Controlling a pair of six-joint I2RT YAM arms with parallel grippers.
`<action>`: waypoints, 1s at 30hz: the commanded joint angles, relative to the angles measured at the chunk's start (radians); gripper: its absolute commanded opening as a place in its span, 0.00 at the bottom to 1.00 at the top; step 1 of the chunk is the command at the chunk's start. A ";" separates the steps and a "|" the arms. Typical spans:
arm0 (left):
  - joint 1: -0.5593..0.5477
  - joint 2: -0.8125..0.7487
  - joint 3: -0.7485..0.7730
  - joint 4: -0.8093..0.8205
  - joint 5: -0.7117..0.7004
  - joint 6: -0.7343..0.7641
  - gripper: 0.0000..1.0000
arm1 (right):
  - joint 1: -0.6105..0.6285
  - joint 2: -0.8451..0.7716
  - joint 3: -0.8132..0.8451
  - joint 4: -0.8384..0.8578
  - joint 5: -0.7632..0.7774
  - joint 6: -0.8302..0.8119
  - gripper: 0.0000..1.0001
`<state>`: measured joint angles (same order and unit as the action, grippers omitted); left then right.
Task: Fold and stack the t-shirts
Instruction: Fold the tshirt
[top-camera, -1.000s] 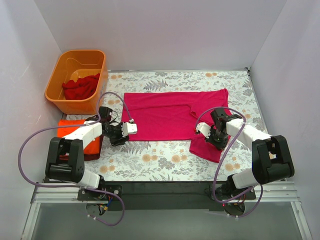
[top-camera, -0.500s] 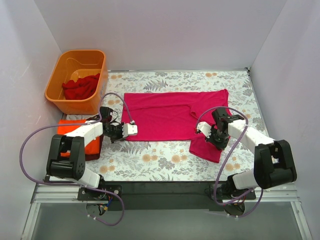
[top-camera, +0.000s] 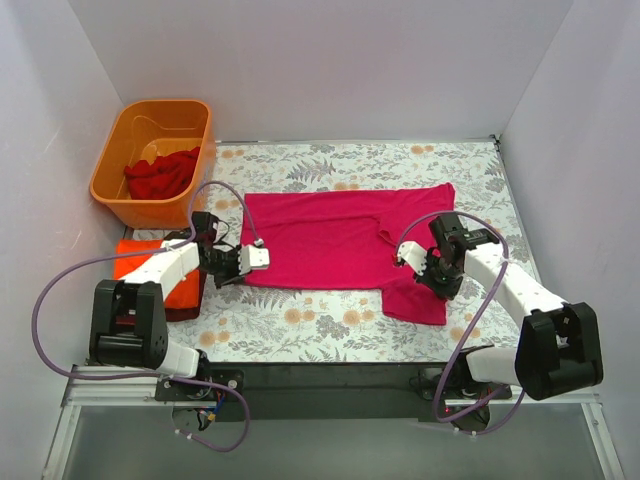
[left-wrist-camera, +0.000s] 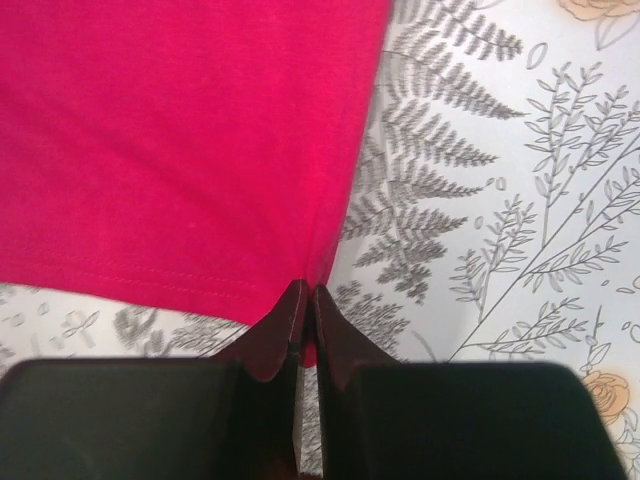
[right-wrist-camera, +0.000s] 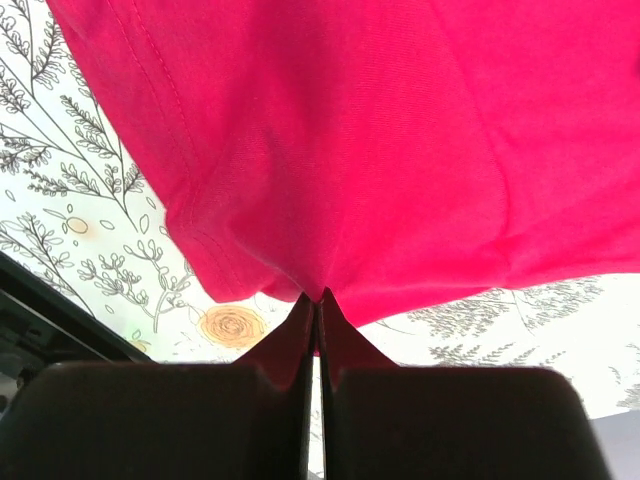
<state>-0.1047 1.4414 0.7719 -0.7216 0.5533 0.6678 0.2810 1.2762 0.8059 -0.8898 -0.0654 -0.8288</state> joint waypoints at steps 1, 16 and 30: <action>0.042 -0.036 0.078 -0.047 0.050 0.000 0.00 | -0.008 -0.006 0.082 -0.051 -0.001 -0.042 0.01; 0.057 0.089 0.276 -0.044 0.085 -0.046 0.00 | -0.042 0.251 0.427 -0.161 0.007 -0.205 0.01; 0.066 0.218 0.394 0.019 0.074 -0.114 0.00 | -0.065 0.462 0.713 -0.221 0.036 -0.334 0.01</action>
<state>-0.0521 1.6413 1.1072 -0.7403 0.6094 0.5823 0.2287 1.7092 1.4502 -1.0599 -0.0441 -1.0298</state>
